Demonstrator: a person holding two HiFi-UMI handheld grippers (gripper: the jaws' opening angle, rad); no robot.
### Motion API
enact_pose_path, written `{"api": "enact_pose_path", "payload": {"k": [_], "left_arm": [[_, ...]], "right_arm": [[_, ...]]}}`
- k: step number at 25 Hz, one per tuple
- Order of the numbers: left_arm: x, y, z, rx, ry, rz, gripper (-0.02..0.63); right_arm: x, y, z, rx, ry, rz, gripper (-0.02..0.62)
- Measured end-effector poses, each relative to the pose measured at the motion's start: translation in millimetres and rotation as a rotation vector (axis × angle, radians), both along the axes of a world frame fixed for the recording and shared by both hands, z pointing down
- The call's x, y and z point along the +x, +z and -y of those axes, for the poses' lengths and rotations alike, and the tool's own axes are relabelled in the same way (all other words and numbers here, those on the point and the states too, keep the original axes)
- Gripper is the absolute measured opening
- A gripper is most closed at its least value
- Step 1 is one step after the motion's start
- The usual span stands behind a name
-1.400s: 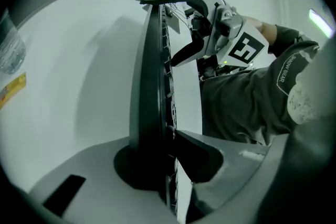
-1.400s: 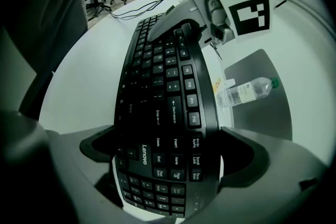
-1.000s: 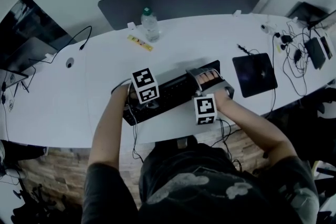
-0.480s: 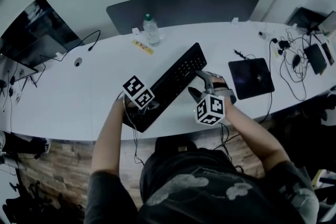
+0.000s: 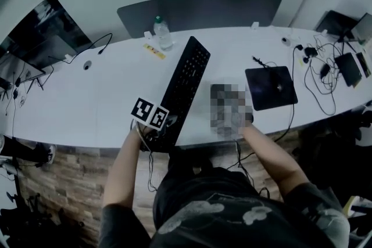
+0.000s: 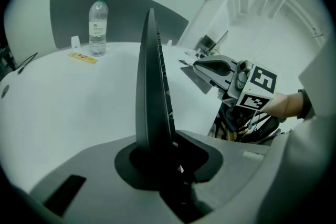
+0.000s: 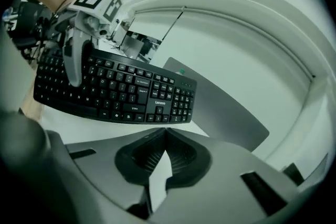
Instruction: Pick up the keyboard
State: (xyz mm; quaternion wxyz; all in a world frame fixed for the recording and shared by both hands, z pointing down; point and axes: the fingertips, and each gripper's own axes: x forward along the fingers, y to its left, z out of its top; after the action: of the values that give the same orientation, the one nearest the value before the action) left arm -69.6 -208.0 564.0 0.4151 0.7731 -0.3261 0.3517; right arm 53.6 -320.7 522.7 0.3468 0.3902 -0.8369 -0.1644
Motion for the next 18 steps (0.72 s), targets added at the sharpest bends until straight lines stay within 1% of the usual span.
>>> {"api": "enact_pose_path", "payload": {"k": [2, 5, 8, 11, 18], "left_arm": [[3, -2, 1, 0.034, -0.054, 0.011, 0.075], [3, -3, 7, 0.104, -0.109, 0.033, 0.075], [5, -8, 14, 0.157, -0.162, 0.004, 0.075], [8, -15, 12, 0.187, -0.212, -0.037, 0.075], [-1, -31, -27, 0.271, -0.252, -0.053, 0.075]], "right_arm": [[5, -2, 2, -0.03, 0.041, 0.067, 0.002], [8, -8, 5, -0.067, 0.091, 0.156, 0.0], [7, -12, 6, -0.091, 0.112, 0.213, 0.0], [8, -11, -1, -0.114, 0.132, 0.244, 0.0], [4, -15, -38, -0.128, 0.176, 0.277, 0.0]]}}
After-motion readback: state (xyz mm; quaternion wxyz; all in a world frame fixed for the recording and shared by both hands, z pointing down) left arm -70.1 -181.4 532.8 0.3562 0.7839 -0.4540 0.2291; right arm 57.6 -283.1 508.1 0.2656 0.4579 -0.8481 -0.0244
